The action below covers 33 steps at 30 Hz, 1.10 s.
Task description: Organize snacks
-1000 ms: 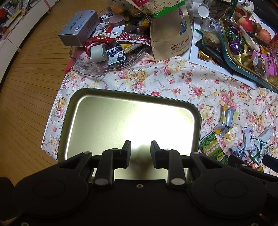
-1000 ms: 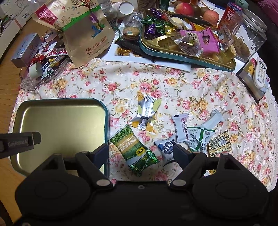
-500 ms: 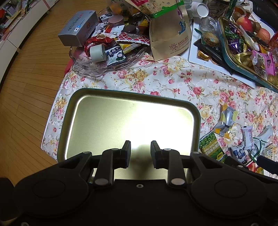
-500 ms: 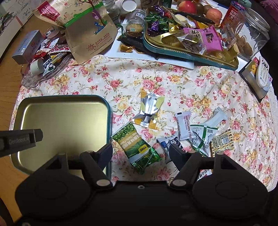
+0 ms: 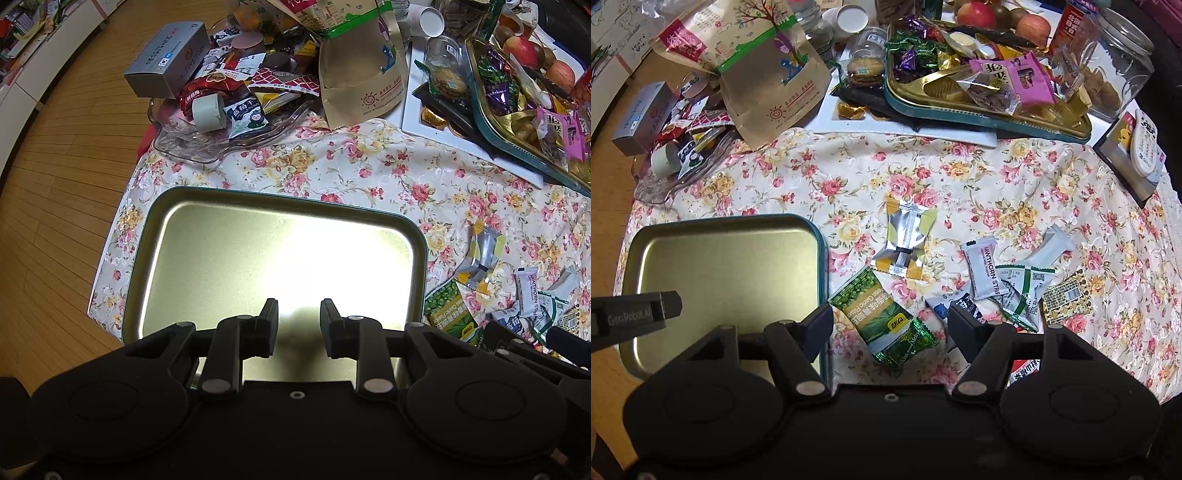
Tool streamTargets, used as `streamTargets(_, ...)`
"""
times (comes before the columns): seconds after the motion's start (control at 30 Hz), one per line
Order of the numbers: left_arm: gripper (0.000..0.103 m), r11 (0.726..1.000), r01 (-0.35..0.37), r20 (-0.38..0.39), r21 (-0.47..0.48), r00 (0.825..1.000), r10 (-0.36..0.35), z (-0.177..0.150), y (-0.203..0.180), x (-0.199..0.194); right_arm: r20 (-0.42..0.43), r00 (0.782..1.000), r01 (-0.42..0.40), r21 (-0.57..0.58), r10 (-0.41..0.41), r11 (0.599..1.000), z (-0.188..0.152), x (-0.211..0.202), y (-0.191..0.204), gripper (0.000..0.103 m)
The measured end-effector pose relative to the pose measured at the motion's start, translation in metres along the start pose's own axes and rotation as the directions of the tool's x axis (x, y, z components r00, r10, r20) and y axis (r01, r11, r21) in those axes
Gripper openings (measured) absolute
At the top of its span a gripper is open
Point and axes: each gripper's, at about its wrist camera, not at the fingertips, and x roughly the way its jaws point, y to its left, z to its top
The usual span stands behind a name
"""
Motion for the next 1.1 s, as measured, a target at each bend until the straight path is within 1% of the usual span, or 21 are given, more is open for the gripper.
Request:
streamTargets(0.13, 0.036, 1.0, 0.0, 0.001, 0.001, 1.0, 0.0, 0.0, 0.0, 0.0, 0.051, 0.998, 0.047, 0.017, -0.047, 0.999, -0.002, -0.003, 0.0, 0.071)
streamTargets(0.23, 0.036, 1.0, 0.0, 0.0, 0.001, 1.0, 0.0, 0.0, 0.0, 0.0, 0.067, 0.997, 0.023, 0.002, -0.023, 1.0, -0.002, -0.006, 0.0, 0.071)
streamTargets(0.4, 0.036, 1.0, 0.0, 0.0, -0.001, 1.0, 0.0, 0.0, 0.0, 0.0, 0.068, 0.997, -0.03, -0.042, 0.032, 0.999, -0.001, -0.008, 0.007, 0.072)
streamTargets(0.43, 0.036, 1.0, 0.0, 0.0, -0.003, 1.0, 0.0, 0.0, 0.0, 0.0, 0.062, 0.997, -0.04, -0.05, 0.043, 0.998, 0.0, -0.008, 0.008, 0.073)
streamTargets(0.47, 0.036, 1.0, 0.0, 0.0, -0.004, 1.0, 0.0, 0.0, 0.0, 0.0, 0.047, 0.997, -0.054, -0.068, 0.057, 0.996, 0.001, -0.007, 0.009, 0.075)
streamTargets(0.53, 0.036, 1.0, 0.001, 0.0, -0.005, 1.0, -0.001, 0.0, -0.001, 0.0, 0.017, 0.997, -0.079, -0.102, 0.081, 0.992, 0.001, -0.005, 0.013, 0.075)
streamTargets(0.63, 0.036, 1.0, 0.002, 0.0, -0.004, 1.0, -0.002, 0.001, -0.004, 0.0, 0.026, 0.998, -0.048, -0.105, 0.051, 0.993, -0.003, -0.003, 0.015, 0.075)
streamTargets(0.67, 0.036, 1.0, 0.003, 0.0, -0.002, 1.0, -0.003, 0.001, -0.005, 0.0, 0.019, 0.998, -0.052, -0.112, 0.054, 0.992, -0.003, -0.001, 0.014, 0.075)
streamTargets(0.77, 0.036, 1.0, 0.003, -0.001, 0.011, 1.0, -0.003, 0.001, -0.012, 0.001, -0.018, 0.995, -0.098, -0.067, 0.097, 0.993, -0.001, 0.004, 0.003, 0.074)
streamTargets(0.83, 0.036, 1.0, 0.006, -0.002, 0.028, 1.0, -0.005, 0.0, -0.018, 0.001, -0.041, 0.993, -0.109, -0.027, 0.108, 0.994, 0.002, 0.009, -0.006, 0.074)
streamTargets(0.9, 0.036, 0.999, 0.009, -0.003, 0.045, 1.0, -0.009, -0.001, -0.025, 0.001, -0.055, 0.993, -0.108, 0.004, 0.108, 0.994, 0.004, 0.013, -0.018, 0.069)
streamTargets(1.03, 0.036, 0.998, 0.024, -0.004, 0.066, 1.0, -0.024, 0.0, -0.039, 0.0, -0.088, 0.991, -0.094, 0.084, 0.102, 0.992, 0.008, 0.022, -0.049, 0.066)
streamTargets(1.07, 0.036, 0.997, 0.03, -0.004, 0.071, 1.0, -0.03, 0.0, -0.042, 0.0, -0.094, 0.99, -0.09, 0.12, 0.102, 0.989, 0.009, 0.024, -0.06, 0.06)
streamTargets(1.1, 0.036, 0.996, 0.038, -0.004, 0.076, 0.999, -0.038, 0.0, -0.046, 0.0, -0.097, 0.99, -0.082, 0.16, 0.098, 0.984, 0.009, 0.026, -0.072, 0.057)
